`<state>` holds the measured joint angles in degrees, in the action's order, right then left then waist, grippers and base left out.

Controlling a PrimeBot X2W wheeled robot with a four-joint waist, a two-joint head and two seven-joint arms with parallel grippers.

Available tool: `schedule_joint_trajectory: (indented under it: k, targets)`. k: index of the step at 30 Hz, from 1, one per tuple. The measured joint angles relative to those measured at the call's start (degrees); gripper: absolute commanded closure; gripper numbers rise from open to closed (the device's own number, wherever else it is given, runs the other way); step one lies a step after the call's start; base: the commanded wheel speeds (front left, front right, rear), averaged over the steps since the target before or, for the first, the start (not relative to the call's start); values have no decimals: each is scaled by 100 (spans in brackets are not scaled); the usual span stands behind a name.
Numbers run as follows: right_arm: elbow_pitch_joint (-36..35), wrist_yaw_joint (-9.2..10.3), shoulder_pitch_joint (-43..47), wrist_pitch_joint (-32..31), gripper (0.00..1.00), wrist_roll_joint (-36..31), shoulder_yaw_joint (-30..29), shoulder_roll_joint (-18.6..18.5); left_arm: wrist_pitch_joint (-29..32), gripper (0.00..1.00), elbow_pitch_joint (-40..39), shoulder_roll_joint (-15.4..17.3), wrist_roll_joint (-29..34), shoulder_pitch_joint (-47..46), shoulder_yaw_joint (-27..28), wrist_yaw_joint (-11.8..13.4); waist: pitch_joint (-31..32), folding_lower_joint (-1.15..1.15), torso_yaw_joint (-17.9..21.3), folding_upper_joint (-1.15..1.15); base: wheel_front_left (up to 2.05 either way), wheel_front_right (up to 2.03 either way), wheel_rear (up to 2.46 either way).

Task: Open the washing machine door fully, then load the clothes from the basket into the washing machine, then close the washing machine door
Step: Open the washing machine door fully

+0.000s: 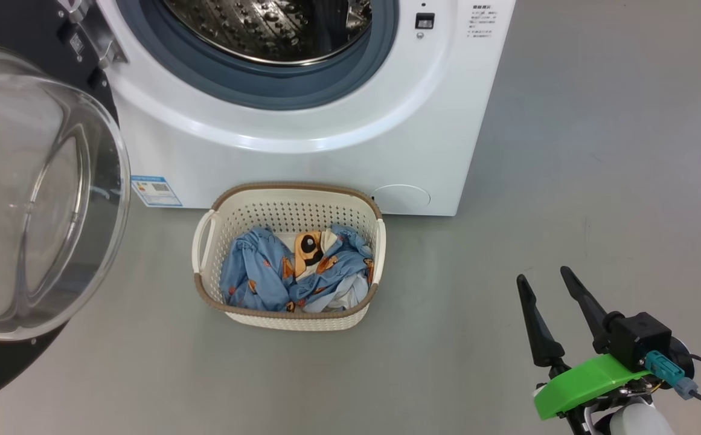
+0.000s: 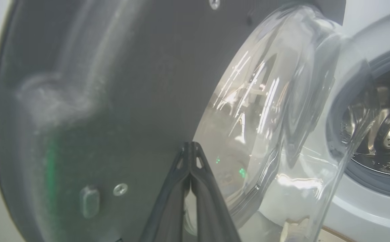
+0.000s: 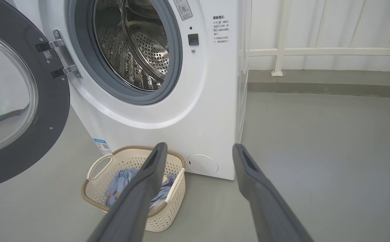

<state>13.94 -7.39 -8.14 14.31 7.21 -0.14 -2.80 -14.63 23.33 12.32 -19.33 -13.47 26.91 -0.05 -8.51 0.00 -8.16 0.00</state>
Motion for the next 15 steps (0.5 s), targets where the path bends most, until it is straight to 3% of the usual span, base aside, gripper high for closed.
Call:
schedule_joint_trajectory:
  k: [7, 15]
  targets:
    - [-3, 0, 13, 0, 0, 23, -56, 0, -1, 100, -832, -407, 330, 64, -16, -270, 96, 0, -11, 0, 0, 0, 0]
    - [-13, 0, 128, 1, 0, 51, -80, 0, -1, 100, -1871, -724, 813, 450, -579, -579, 259, 0, 4, 0, 0, 0, 0]
